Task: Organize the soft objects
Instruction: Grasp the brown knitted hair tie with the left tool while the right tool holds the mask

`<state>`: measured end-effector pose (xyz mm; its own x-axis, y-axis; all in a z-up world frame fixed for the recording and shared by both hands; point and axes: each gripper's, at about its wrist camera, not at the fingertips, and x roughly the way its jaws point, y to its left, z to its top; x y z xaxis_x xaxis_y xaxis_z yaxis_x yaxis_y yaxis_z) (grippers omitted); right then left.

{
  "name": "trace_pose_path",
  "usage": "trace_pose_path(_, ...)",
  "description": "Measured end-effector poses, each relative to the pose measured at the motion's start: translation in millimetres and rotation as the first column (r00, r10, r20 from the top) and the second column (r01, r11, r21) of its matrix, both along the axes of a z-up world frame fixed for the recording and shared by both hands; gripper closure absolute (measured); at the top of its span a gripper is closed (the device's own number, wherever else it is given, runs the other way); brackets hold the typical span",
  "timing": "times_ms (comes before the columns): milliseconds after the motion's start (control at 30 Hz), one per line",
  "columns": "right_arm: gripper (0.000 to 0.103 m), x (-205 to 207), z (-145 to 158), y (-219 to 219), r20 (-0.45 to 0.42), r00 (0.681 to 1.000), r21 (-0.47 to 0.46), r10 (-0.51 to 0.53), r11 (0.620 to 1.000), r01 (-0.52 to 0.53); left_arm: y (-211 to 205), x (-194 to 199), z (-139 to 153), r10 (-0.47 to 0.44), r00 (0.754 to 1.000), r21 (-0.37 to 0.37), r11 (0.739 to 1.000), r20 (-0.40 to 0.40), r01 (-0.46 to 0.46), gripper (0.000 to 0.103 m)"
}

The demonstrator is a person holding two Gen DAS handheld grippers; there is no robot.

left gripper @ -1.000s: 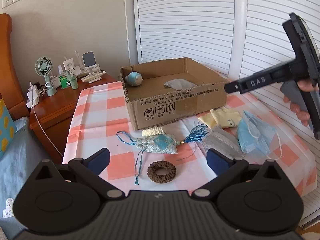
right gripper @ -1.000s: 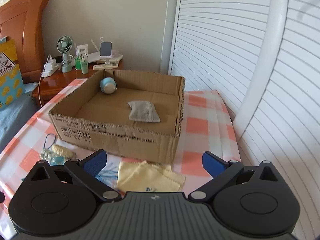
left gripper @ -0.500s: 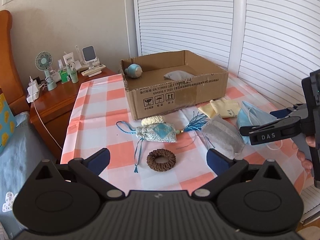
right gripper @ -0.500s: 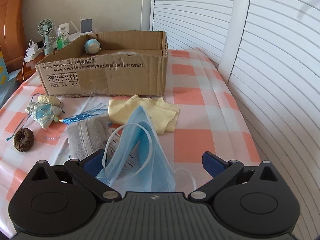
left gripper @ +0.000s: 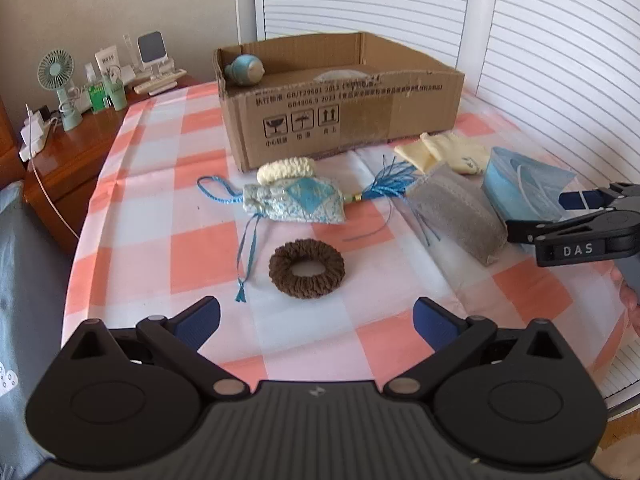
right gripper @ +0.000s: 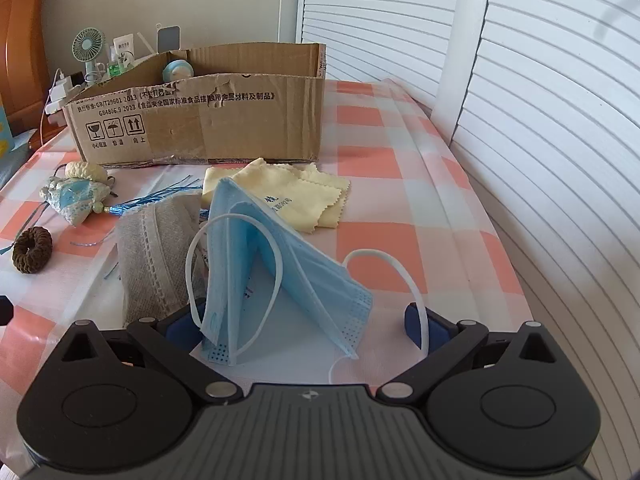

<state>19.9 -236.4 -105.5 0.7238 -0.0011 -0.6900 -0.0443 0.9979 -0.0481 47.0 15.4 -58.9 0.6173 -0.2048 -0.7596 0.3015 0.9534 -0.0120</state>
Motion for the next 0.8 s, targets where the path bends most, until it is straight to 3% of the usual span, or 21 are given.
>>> trace_pose_path(100, 0.000, -1, -1, -1, 0.010, 1.000, 0.005, 0.008, 1.000, -0.009, 1, 4, -14, 0.009, 0.998, -0.023, 1.000, -0.054, -0.011, 0.001)
trace_pose_path(467, 0.000, -3, -2, -3, 0.030, 0.999, 0.010, 0.028, 1.000, -0.029, -4, 2, -17, 0.039, 0.999, -0.013, 0.999, -0.002, -0.039, 0.000)
trace_pose_path(667, 0.000, -3, -2, -4, 0.032, 0.999, 0.010, 0.032, 0.999, -0.033, -17, -3, -18, -0.079, 0.997, -0.020, 0.997, 0.012, 0.079, 0.000)
trace_pose_path(800, 0.000, -3, -2, -3, 0.032, 0.999, 0.010, 0.035, 0.999, -0.035, -17, 11, -19, -0.087, 0.996, -0.022, 0.996, 0.010, 0.087, 0.000)
